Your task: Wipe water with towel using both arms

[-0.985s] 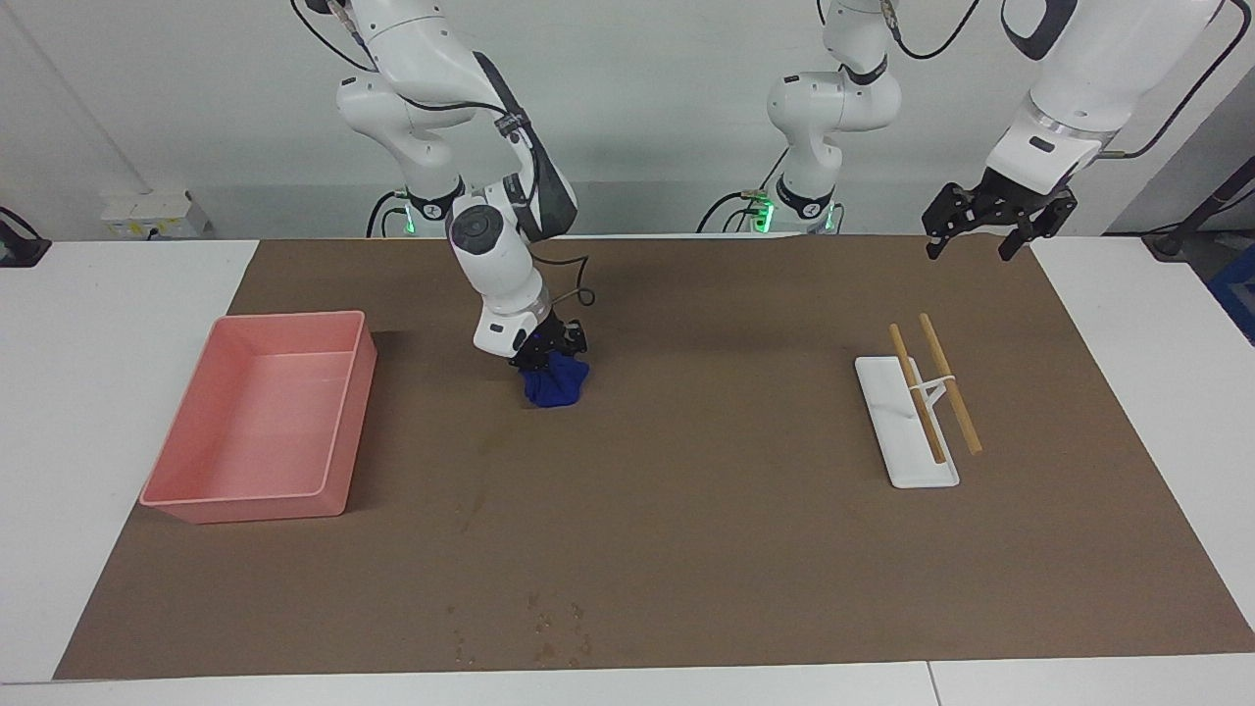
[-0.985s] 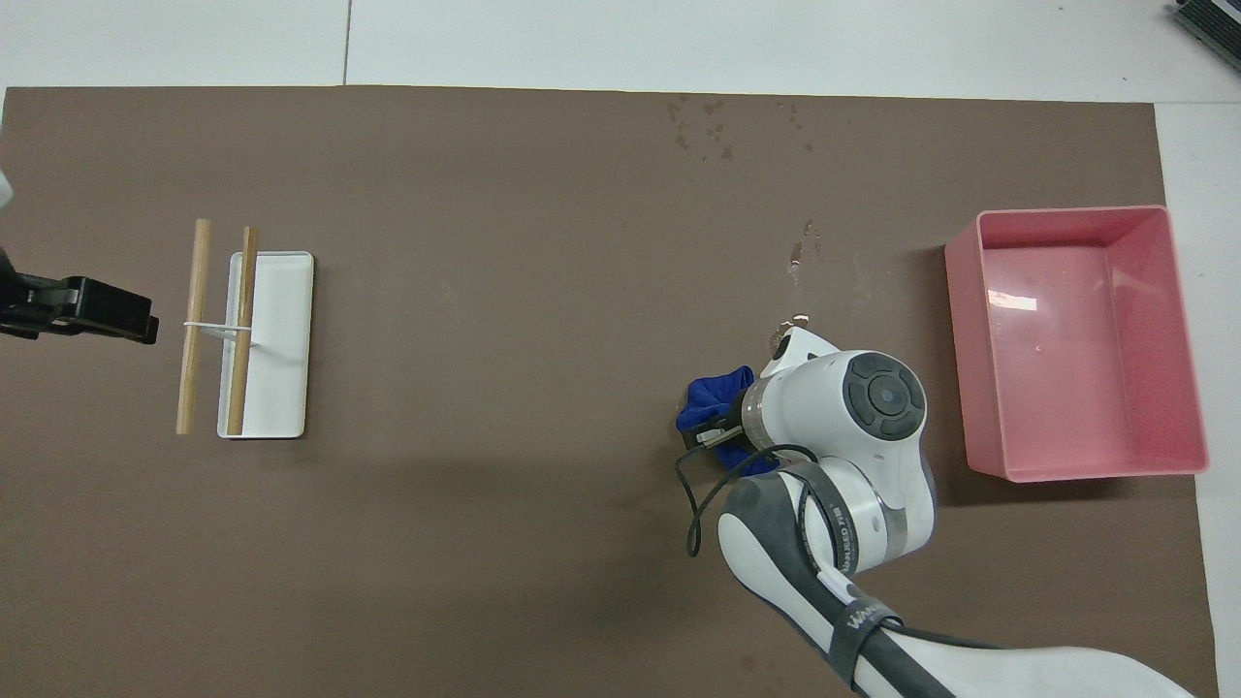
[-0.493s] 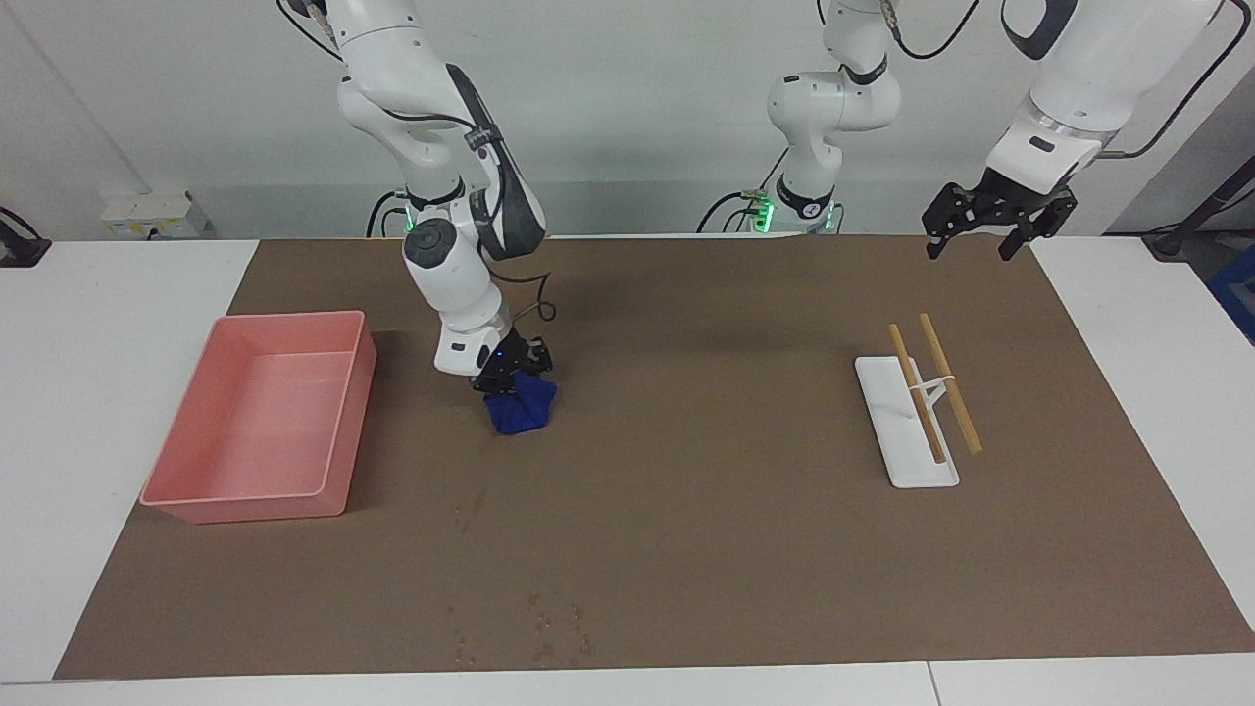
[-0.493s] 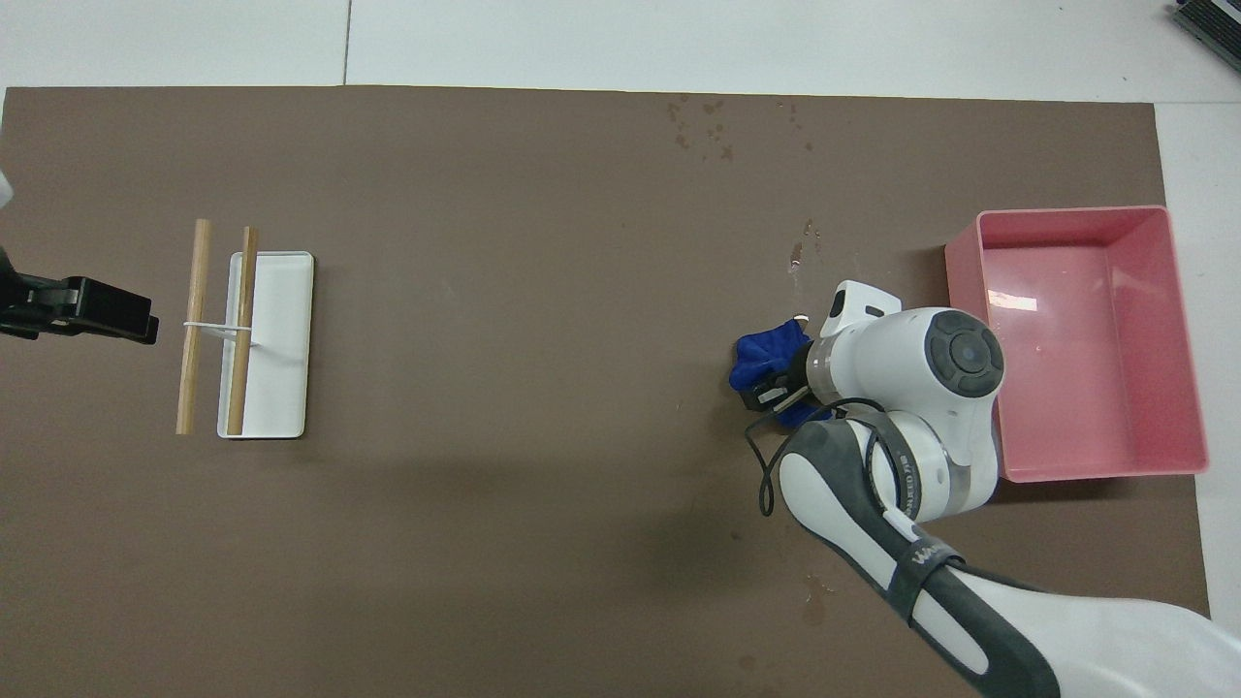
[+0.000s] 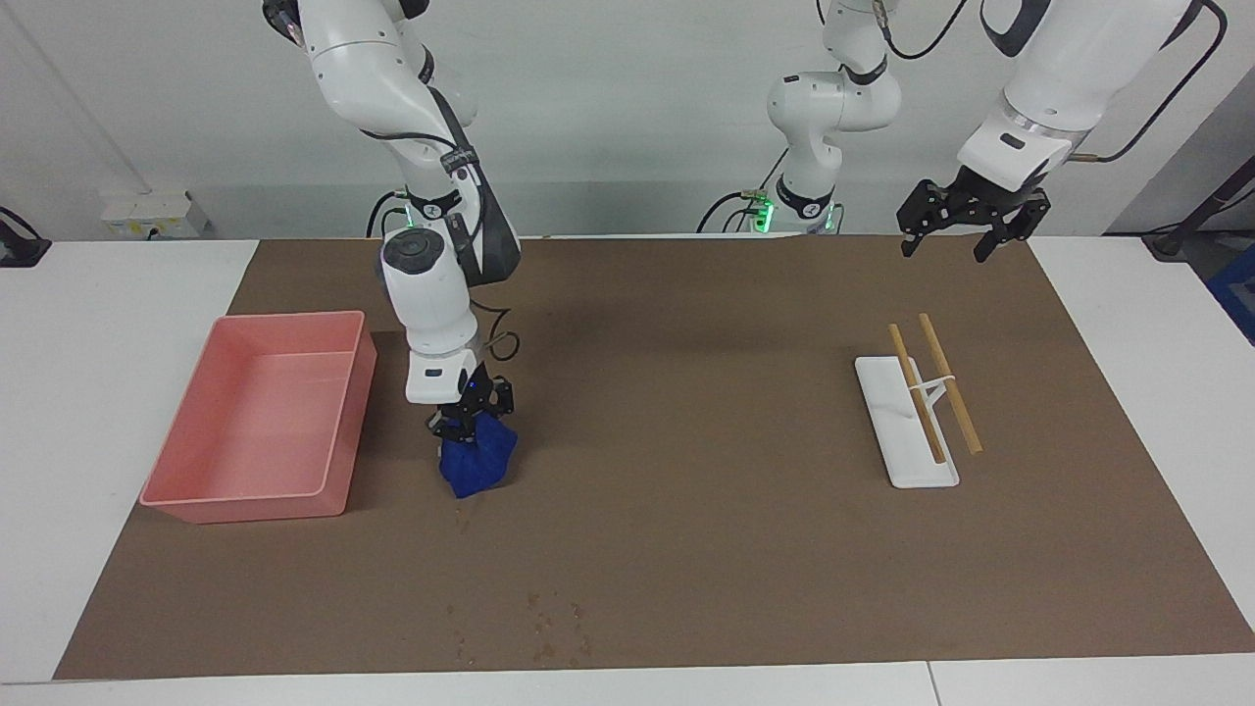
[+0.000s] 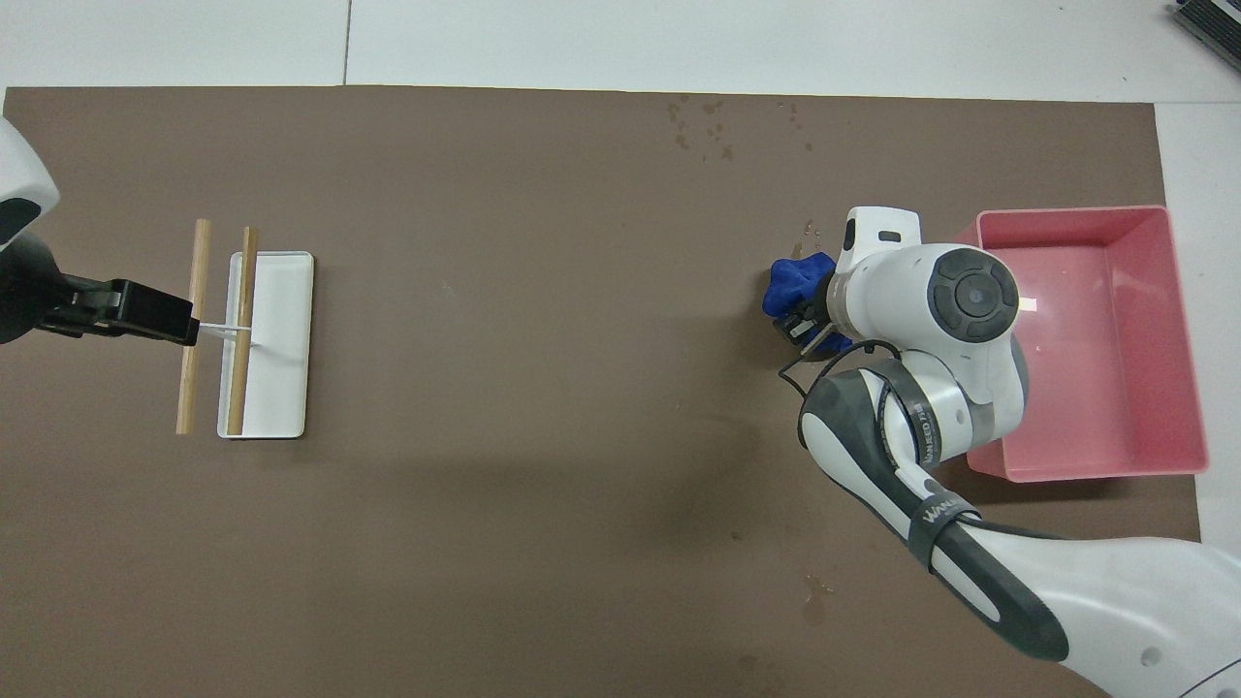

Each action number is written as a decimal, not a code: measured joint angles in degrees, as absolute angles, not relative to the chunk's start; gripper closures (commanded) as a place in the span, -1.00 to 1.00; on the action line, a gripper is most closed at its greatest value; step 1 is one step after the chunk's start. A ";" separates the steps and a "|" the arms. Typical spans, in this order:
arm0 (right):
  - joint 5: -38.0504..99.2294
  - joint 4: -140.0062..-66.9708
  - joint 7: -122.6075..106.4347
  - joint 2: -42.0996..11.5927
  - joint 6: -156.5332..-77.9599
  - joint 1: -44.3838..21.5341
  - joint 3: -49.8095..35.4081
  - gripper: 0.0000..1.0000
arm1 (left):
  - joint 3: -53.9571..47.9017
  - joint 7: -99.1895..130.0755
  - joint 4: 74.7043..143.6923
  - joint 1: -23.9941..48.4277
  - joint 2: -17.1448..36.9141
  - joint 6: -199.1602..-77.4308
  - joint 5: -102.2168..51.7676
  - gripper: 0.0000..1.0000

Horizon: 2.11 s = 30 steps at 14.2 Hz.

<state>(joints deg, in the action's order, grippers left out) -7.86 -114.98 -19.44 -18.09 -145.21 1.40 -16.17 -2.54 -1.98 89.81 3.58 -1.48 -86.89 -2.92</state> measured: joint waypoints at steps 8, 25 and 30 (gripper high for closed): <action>6.76 -114.76 0.77 -20.45 -143.90 -2.21 -16.95 1.00 | -2.13 -2.06 89.81 3.31 -1.49 -86.97 -3.41 -1.00; 1.96 -103.24 -15.43 -19.63 -126.47 2.88 -16.40 1.00 | -1.91 -2.30 90.18 3.27 -1.54 -86.96 1.14 -1.00; 1.88 -99.21 -19.49 -14.56 -113.01 6.30 -16.34 1.00 | -4.65 -2.42 89.65 0.16 -0.13 -86.60 1.26 -1.00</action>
